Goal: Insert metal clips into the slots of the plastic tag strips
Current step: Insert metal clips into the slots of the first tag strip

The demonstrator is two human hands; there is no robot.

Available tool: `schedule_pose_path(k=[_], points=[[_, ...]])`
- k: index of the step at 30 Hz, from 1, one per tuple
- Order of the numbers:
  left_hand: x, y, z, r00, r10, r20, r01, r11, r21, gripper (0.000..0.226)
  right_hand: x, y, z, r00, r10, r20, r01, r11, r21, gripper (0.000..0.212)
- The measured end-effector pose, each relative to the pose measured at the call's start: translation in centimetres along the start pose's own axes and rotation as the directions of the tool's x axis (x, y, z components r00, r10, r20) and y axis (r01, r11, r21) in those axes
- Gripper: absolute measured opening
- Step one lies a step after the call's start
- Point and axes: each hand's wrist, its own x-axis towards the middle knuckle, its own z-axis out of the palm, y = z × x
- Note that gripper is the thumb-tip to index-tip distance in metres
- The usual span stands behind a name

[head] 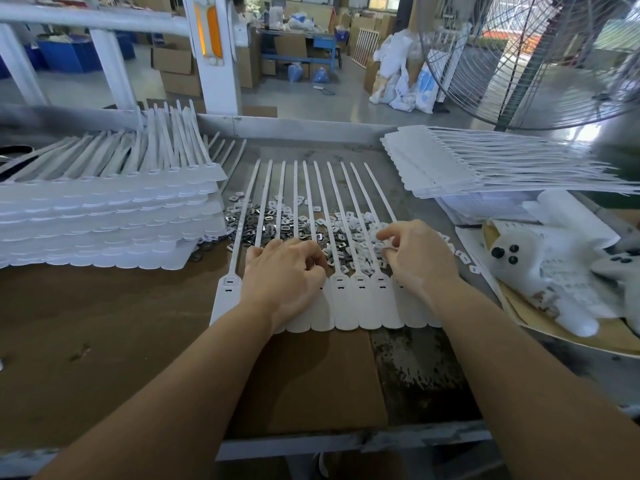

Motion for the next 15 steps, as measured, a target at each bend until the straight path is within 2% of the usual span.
schedule_pose_path(k=[4, 12, 15], points=[[0.0, -0.07, 0.04, 1.0, 0.0, -0.006, 0.0, 1.0, -0.001, 0.015, 0.53, -0.25, 0.54, 1.0, -0.009, 0.001, 0.009, 0.997, -0.074, 0.019], [-0.12, -0.19, 0.03, 1.0, 0.005, -0.007, -0.005, 1.0, -0.002, 0.015, 0.81, -0.32, 1.03, 0.998, 0.024, -0.054, -0.026, 0.999, -0.022, 0.02], [-0.03, -0.17, 0.02, 1.0, 0.007, -0.007, -0.007, 1.0, -0.002, 0.016, 0.86, -0.32, 0.92, 0.999, 0.002, -0.037, -0.004, 0.998, -0.062, 0.021]])
